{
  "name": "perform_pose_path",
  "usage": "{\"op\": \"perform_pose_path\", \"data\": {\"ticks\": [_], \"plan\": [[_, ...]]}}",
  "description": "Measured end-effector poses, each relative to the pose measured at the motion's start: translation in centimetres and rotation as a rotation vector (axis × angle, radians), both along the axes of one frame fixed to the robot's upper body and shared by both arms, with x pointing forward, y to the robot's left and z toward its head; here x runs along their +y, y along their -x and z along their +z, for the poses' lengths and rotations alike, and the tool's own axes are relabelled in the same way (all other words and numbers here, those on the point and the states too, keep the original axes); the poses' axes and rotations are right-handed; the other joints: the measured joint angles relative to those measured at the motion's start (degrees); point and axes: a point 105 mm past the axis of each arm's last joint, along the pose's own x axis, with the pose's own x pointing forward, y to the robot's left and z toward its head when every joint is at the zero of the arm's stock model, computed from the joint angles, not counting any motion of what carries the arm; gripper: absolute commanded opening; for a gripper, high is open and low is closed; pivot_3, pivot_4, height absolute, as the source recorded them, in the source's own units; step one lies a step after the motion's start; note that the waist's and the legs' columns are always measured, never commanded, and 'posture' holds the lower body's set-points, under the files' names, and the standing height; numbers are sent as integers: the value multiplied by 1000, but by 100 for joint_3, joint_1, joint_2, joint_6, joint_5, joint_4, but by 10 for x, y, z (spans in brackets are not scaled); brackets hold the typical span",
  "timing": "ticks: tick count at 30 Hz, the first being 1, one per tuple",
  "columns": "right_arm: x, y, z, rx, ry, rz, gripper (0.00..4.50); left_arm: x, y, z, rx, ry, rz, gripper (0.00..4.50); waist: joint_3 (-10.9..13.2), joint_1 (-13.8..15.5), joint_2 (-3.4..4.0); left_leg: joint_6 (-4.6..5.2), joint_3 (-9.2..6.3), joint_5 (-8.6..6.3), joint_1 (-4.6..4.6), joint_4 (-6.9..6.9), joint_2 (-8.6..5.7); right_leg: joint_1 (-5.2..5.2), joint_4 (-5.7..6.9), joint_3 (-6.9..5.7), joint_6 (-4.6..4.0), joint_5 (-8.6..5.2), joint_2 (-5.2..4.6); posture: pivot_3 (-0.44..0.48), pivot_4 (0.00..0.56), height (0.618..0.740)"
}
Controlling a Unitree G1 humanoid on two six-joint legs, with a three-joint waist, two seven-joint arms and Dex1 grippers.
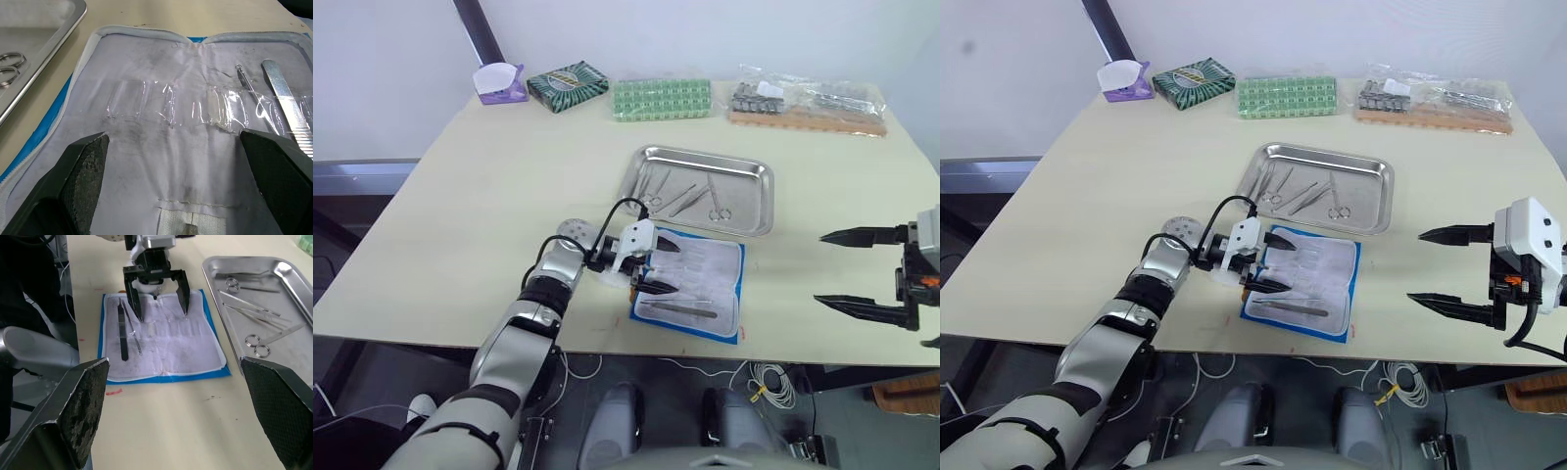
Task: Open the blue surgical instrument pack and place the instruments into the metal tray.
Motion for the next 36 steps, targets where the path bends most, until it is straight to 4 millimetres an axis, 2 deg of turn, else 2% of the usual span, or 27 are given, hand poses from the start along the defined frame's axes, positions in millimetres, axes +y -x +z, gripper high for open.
{"op": "perform_pose_path", "data": {"ticks": [3, 5, 8, 10, 12, 17, 23, 27, 36], "plan": [[12, -4, -10, -6, -21, -3, 4451, 0, -1, 0, -1, 0, 1, 4500, 0, -2, -1, 0, -2, 0, 2, 1, 0, 1, 0, 0, 0, 0, 0, 0, 150, 740], [22, -9, -24, 5, -48, -12, 4451, 0, -1, 0, -2, 1, 0, 4500, -2, -2, -4, 0, -2, 0, 4, 1, 0, 4, 0, -1, 0, 0, 0, 0, 150, 740], [42, -12, -51, 67, -83, -3, 3152, -2, 0, 1, -3, 3, -4, 4500, -5, 0, 2, 1, 0, 1, 0, 1, -2, 2, 0, 1, 0, 0, -2, 0, 150, 740], [48, -13, -56, 68, -86, -2, 2225, -2, 0, 1, -4, 3, -4, 4500, -5, 2, 3, 1, 0, 1, 0, 1, -2, 2, 0, 0, 0, 0, -2, 0, 150, 740], [58, -17, -63, 38, -73, 5, 2225, -1, 0, 1, -5, 3, -3, 4500, -5, 0, 0, 1, -1, 1, 1, 2, -2, 3, 1, 0, 0, 0, 0, 0, 150, 740], [80, -29, -101, 57, -19, 7, 2225, -1, 0, 1, -5, 3, -3, 4500, -5, -2, -2, 2, 2, 1, 0, 3, -2, 1, 2, 0, 0, 0, 1, 0, 150, 740], [97, -41, -124, 49, 46, 28, 2225, -3, 0, 1, -7, 6, 1, 4500, -5, 3, -2, 2, 23, 2, -1, 4, -2, 1, 7, -1, -1, 1, 5, 0, 150, 740], [101, -47, -132, 43, 68, 19, 2225, -3, -1, 1, -5, 7, 6, 4500, -5, -2, -2, 2, 26, 2, -1, 5, -2, 2, 8, -1, -1, 1, 5, 0, 150, 740], [106, -50, -135, 21, 102, 50, 2225, -3, -1, 1, -3, 6, 10, 4500, -5, -1, -1, 2, 29, 2, 0, 7, -2, 4, 12, -1, -1, 1, 5, 0, 150, 740]]}}
